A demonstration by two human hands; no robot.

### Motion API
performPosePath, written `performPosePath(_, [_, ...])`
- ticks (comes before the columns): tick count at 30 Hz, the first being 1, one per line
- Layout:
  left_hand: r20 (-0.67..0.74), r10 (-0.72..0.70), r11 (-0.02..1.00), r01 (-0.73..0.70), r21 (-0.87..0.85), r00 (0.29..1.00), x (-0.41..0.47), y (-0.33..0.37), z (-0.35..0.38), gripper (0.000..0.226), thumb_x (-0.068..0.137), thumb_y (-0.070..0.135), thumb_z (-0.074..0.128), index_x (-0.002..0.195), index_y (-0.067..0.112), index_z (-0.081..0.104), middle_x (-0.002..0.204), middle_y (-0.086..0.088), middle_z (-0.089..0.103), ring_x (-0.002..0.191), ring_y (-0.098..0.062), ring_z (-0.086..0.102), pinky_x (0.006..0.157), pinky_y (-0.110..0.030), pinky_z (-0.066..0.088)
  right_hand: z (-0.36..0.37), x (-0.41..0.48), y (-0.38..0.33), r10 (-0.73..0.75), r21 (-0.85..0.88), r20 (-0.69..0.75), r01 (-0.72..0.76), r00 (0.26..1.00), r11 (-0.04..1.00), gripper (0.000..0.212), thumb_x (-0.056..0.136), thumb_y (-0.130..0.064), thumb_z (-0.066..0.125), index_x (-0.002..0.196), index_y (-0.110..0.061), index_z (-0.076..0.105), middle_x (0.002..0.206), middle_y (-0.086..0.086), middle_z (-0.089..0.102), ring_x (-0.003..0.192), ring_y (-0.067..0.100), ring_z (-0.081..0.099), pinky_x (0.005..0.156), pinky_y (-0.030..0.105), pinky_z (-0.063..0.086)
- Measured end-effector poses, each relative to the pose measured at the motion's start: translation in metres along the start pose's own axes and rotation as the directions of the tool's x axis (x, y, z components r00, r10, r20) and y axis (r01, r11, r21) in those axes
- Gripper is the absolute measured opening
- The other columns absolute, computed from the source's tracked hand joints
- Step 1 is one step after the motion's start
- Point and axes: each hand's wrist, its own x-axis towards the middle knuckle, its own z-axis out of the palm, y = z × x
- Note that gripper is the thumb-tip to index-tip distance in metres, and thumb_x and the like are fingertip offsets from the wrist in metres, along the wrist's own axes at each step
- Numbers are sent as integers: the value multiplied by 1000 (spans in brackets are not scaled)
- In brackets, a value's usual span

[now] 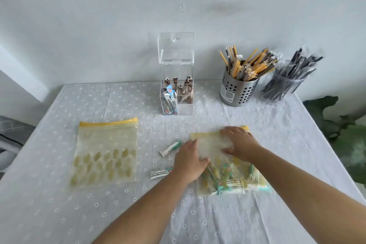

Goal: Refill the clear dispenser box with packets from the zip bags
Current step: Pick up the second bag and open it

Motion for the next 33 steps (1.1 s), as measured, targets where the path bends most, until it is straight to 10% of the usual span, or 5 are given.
performPosePath(6, [24,-381,602,268,-752,924,-4,27,-3,49,86,15,65,131,10,46,96,-1,59,87,-16,59,78,-26,45,-8,0,3,-33,30,-58,34,998,999,83,75,-45,72,144,-31,29,147,0,35,137,21,31,115,39,24])
performPosePath(18, [89,-40,591,95,-801,995,-34,17,-106,18,89,3,57,83,12,71,61,2,62,62,-11,64,61,-30,57,-107,-22,12,-19,340,65,-5,998,940,15,70,-29,80,73,-18,71,74,4,66,73,17,54,64,27,38])
performPosePath(27, [-401,-192,744,-134,-654,896,-58,-29,-204,10,87,9,60,95,14,65,72,4,58,65,-8,58,56,-14,47,-151,-38,-90,-236,799,52,101,970,593,5,82,-10,68,83,-10,74,69,0,70,62,8,62,64,18,52])
performPosePath(30, [-583,-349,817,-67,-573,734,-72,-46,-207,29,83,12,59,112,19,56,99,4,54,88,-14,55,72,-23,44,-151,-32,-142,-209,803,-79,186,975,565,6,79,-8,72,83,-3,73,66,4,68,57,12,62,61,19,54])
performPosePath(33, [-487,-351,773,-46,-633,800,-90,-53,-195,27,85,14,59,111,16,59,103,1,58,88,-14,57,70,-24,44,-136,-24,-191,-216,724,-159,263,963,638,19,82,-11,70,78,8,69,67,13,66,61,20,57,63,29,52])
